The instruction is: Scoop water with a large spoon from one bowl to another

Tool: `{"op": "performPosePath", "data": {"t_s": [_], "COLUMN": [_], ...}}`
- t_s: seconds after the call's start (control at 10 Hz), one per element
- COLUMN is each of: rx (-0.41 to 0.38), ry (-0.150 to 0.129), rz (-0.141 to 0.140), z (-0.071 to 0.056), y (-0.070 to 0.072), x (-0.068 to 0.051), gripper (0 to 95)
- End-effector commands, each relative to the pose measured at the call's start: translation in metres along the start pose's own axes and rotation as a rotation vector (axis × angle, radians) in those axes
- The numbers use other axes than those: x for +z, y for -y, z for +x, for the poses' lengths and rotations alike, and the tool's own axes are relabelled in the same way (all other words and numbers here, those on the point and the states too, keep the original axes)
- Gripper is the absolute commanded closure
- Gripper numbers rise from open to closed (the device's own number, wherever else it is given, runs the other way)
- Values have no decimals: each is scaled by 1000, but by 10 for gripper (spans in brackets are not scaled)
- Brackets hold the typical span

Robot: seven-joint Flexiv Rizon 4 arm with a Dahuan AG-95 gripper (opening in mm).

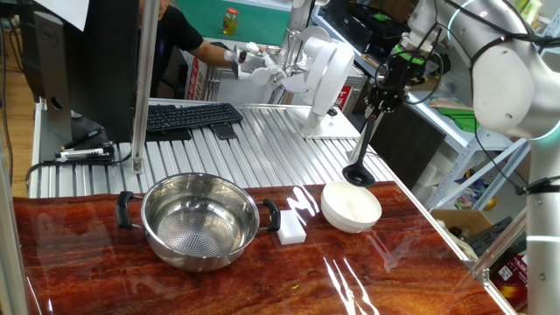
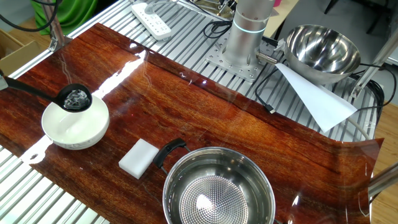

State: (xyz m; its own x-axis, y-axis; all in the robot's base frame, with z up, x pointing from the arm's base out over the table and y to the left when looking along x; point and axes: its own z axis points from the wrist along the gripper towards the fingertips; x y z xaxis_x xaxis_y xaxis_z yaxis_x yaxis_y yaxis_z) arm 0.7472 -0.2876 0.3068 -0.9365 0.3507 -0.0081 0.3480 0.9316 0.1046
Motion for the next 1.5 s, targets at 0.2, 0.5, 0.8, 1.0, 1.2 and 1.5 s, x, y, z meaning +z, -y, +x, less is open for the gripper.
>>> {"op": "performPosePath", "data": {"t_s": [0.2,0.5,0.8,1.0,1.2,1.5], "rx": [-1,0,6,14,12,-1], "ry": [5,4,8,9,7,8], "rz": [-11,-24,-26,-17,-10,7], "z": [1,1,1,1,1,1], "y": [0,0,0,0,0,-1], "x": [1,1,1,1,1,-2], "gripper": [950,950,950,950,950,950]}}
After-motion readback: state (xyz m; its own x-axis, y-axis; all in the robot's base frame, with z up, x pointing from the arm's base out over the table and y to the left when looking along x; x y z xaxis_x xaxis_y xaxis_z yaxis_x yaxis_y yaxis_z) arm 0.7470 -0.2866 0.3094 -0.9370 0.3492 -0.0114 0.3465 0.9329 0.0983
